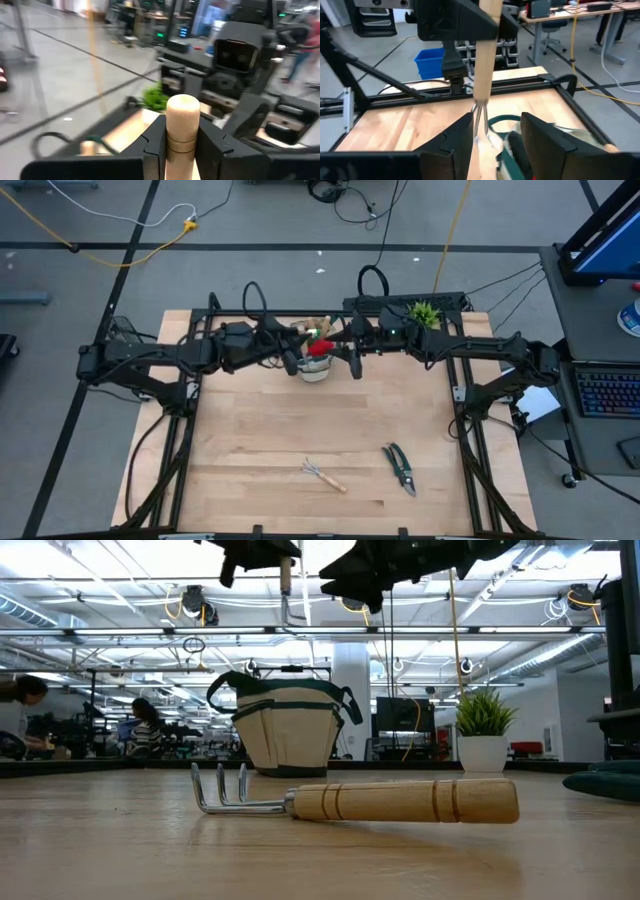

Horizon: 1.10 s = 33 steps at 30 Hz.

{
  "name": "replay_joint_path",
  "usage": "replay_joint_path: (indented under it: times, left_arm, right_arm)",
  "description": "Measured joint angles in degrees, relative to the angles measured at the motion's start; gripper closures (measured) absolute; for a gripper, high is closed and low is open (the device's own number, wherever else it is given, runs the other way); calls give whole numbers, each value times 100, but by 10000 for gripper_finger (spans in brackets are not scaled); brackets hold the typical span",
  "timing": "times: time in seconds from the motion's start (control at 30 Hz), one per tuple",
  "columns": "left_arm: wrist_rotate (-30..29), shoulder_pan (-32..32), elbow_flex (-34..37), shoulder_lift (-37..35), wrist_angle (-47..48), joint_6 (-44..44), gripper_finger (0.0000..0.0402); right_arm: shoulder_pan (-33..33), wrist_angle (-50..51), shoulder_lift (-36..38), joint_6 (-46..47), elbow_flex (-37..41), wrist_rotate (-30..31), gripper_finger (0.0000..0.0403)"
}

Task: Pick & Place Garden tools in Gardening bag
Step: Put the top hand rake into the gardening bag

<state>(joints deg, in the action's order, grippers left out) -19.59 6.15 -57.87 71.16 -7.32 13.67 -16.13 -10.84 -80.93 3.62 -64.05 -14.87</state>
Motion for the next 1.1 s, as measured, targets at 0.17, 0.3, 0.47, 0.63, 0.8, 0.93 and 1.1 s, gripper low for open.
replay_joint_path:
  times: [0.17, 0.3, 0.47, 0.63, 0.8, 0.93, 1.1]
  left_arm:
    - [-854, 49, 0, -61, 131, -428, 333]
    - [-1275, 298, 0, -72, 188, -424, 333]
    - [-1351, 742, 0, -66, 205, -188, 333]
    - [-1369, 1139, 0, 56, 91, 48, 333]
    - [-1250, 1351, 2, 428, -140, 200, 333]
    - [-1241, 1472, 2, 659, -247, 379, 333]
    - [-1243, 1561, 2, 802, -303, 501, 333]
  right_arm:
    - [-126, 3, 0, 11, 0, 15, 242]
    - [-181, 2, 0, 12, 0, 366, 241]
    - [-197, 112, 0, -118, 0, 974, 241]
    - [-207, 527, 0, -364, 0, 1370, 241]
    - [-266, 888, 0, -522, 0, 1362, 241]
    - [-394, 1207, 60, -544, 4, 1357, 241]
    - [-594, 1436, 333, -609, 67, 1356, 243]
